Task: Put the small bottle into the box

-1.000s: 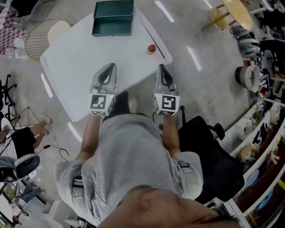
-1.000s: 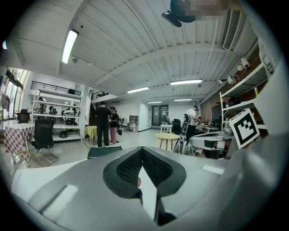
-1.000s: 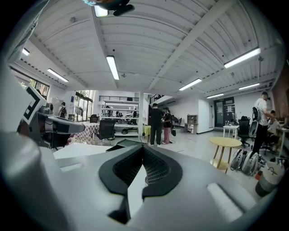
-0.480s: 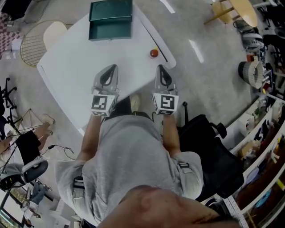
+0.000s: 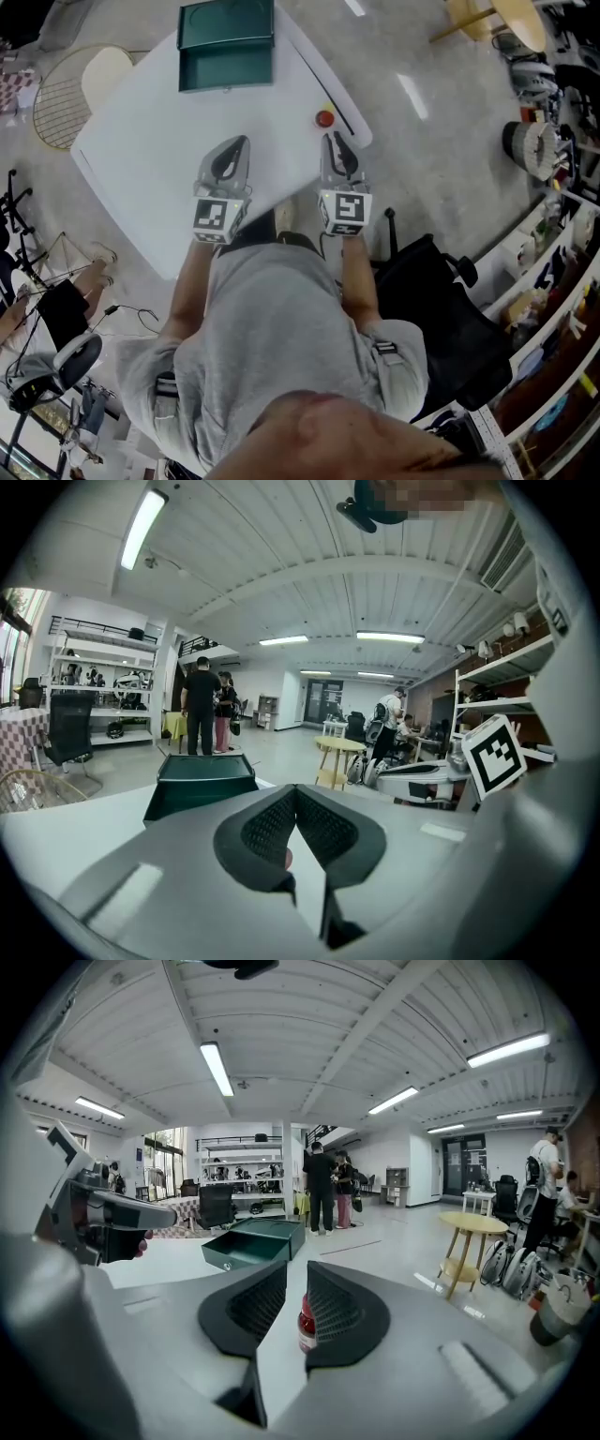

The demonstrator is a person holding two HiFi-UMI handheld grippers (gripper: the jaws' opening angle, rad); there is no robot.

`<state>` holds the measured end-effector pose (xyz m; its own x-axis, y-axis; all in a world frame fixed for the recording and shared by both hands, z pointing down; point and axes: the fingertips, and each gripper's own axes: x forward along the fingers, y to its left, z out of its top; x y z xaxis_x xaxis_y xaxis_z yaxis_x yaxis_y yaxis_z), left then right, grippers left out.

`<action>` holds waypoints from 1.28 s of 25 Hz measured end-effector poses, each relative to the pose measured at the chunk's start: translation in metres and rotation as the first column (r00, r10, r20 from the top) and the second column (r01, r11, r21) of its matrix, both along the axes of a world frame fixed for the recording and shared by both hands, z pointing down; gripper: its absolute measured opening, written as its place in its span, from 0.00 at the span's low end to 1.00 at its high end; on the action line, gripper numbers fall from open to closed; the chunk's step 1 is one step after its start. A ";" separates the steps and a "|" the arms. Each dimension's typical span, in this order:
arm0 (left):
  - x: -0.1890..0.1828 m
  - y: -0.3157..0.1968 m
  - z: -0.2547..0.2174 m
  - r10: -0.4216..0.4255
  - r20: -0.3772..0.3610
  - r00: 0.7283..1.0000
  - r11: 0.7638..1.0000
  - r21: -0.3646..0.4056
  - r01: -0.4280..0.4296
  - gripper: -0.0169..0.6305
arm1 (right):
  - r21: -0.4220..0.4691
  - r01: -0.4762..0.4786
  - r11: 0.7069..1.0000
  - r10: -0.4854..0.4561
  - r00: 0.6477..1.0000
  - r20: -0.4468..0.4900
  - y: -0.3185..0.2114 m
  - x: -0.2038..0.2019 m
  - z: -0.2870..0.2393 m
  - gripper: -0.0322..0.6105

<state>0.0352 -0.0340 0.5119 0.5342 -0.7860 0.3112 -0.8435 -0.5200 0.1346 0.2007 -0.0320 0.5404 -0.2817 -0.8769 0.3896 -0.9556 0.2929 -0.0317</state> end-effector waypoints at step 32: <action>-0.009 -0.030 0.038 -0.020 0.016 1.000 0.997 -0.072 0.021 0.04 | -0.145 -0.021 0.989 0.015 0.999 -0.042 -0.047 0.011 0.078 0.26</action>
<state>0.0265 -0.0637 0.5502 0.5132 -0.7719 0.3754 -0.8560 -0.4922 0.1581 0.2117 -0.0791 0.6180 -0.2475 -0.8149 0.5241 -0.9622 0.2704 -0.0340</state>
